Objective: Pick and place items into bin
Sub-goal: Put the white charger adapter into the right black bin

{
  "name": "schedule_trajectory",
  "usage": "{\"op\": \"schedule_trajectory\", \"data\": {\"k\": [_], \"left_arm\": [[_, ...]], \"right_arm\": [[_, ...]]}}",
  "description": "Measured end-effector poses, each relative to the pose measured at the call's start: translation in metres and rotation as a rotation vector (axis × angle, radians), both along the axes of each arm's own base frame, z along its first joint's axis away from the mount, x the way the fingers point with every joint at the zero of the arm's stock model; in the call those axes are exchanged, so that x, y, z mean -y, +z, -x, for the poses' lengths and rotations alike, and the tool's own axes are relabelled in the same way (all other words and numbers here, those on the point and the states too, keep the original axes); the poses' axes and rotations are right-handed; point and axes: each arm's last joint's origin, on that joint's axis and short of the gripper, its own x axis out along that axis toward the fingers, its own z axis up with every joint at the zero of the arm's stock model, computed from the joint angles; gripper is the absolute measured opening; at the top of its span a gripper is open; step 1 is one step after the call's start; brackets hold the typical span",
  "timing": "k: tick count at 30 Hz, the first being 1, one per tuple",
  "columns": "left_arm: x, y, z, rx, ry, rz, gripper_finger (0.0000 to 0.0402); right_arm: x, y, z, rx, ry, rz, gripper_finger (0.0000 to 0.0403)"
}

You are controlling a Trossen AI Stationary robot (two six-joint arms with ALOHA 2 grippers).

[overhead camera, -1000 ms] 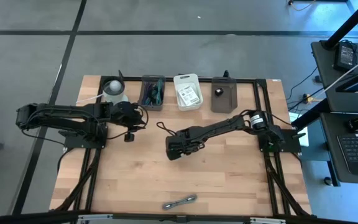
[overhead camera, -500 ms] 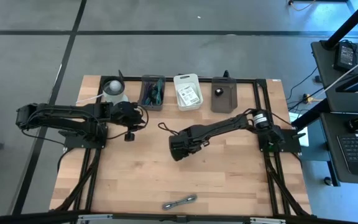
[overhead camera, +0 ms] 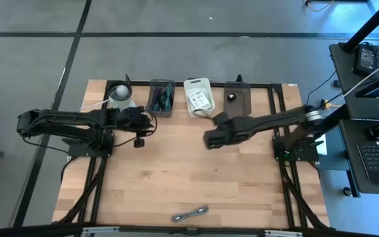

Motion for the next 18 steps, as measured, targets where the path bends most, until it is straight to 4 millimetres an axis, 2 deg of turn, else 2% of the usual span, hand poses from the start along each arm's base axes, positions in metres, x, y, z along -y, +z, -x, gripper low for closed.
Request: {"op": "schedule_trajectory", "data": {"k": [4,9,15,18], "left_arm": [[-0.001,0.001,-0.001,0.022,0.05,0.015,0.0086],[-0.003,0.004,-0.003,0.065,0.12,-0.003,0.0086],[-0.005,0.01,-0.007,0.15,0.197,-0.006,0.0086],[-0.006,0.013,-0.009,0.188,0.219,-0.022,0.0086]], "right_arm": [[0.026,-0.004,0.043,0.095,-0.023,0.004,0.014],[0.073,-0.012,0.085,0.276,-0.048,-0.044,0.014],[0.137,-0.011,0.113,0.327,-0.051,-0.092,0.014],[0.166,-0.012,0.118,0.303,-0.01,-0.125,0.014]]}}
